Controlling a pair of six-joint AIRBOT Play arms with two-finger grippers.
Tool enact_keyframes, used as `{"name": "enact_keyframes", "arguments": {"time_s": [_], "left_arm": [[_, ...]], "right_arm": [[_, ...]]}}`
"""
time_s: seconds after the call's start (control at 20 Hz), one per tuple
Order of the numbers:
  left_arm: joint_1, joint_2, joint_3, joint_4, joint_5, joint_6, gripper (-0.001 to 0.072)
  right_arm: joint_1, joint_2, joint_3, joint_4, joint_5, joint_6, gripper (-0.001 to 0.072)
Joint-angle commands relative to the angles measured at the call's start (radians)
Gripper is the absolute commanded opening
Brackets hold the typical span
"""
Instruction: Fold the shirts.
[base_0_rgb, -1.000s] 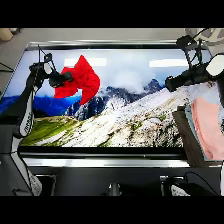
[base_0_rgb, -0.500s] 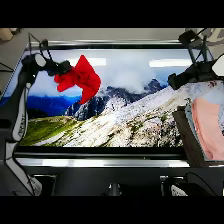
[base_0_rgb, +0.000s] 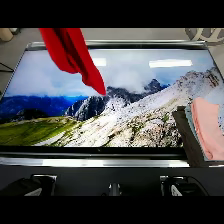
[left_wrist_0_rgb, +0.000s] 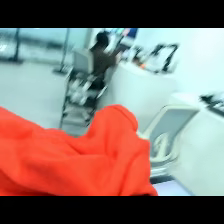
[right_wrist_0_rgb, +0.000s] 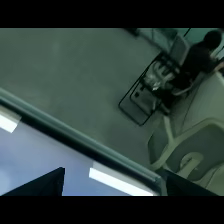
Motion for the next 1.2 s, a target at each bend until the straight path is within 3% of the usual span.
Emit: {"name": "enact_keyframes", "arguments": {"time_s": [0.0, 0.1, 0.2, 0.3, 0.35, 0.5, 0.7, 0.9, 1.0, 1.15], "left_arm": [[-0.061, 0.165, -0.105, 0.023, -0.024, 0.006, 0.0042], [-0.061, 0.176, -0.198, 0.060, -0.175, -0.027, 0.0042], [-0.061, 0.173, -0.336, 0.098, -0.322, -0.038, 0.0041], [-0.061, 0.173, -0.530, 0.120, -0.367, -0.039, 0.0042], [-0.061, 0.172, -0.627, 0.120, -0.360, -0.039, 0.0042], [-0.060, 0.169, -0.885, 0.120, -0.318, -0.058, 0.0042], [-0.061, 0.174, -0.985, 0.120, -0.343, -0.057, 0.0042], [-0.061, 0.206, -0.985, 0.120, -0.335, -0.057, 0.0042], [-0.061, 0.220, -0.985, 0.120, -0.335, -0.057, 0.0042], [-0.061, 0.253, -0.985, 0.120, -0.336, -0.057, 0.0042]], "right_arm": [[0.000, 0.136, 0.029, -0.007, 0.022, 0.000, 0.0653], [0.000, 0.151, 0.029, -0.006, 0.180, 0.001, 0.0653], [0.000, 0.113, 0.023, -0.001, 0.474, 0.002, 0.0653], [0.000, 0.046, -0.062, 0.018, 0.703, 0.018, 0.0652], [0.000, 0.020, -0.148, 0.058, 0.735, 0.024, 0.0652], [0.000, -0.023, -0.542, 0.355, 0.608, 0.000, 0.0657], [0.003, -0.062, -1.009, 0.790, 0.341, -0.048, 0.0678], [0.166, -0.101, -1.233, 0.848, 0.138, 0.015, 0.0679], [0.315, -0.149, -1.248, 0.851, 0.039, 0.061, 0.0701], [0.440, -0.240, -1.247, 0.996, -0.129, 0.087, 0.0704]]}}
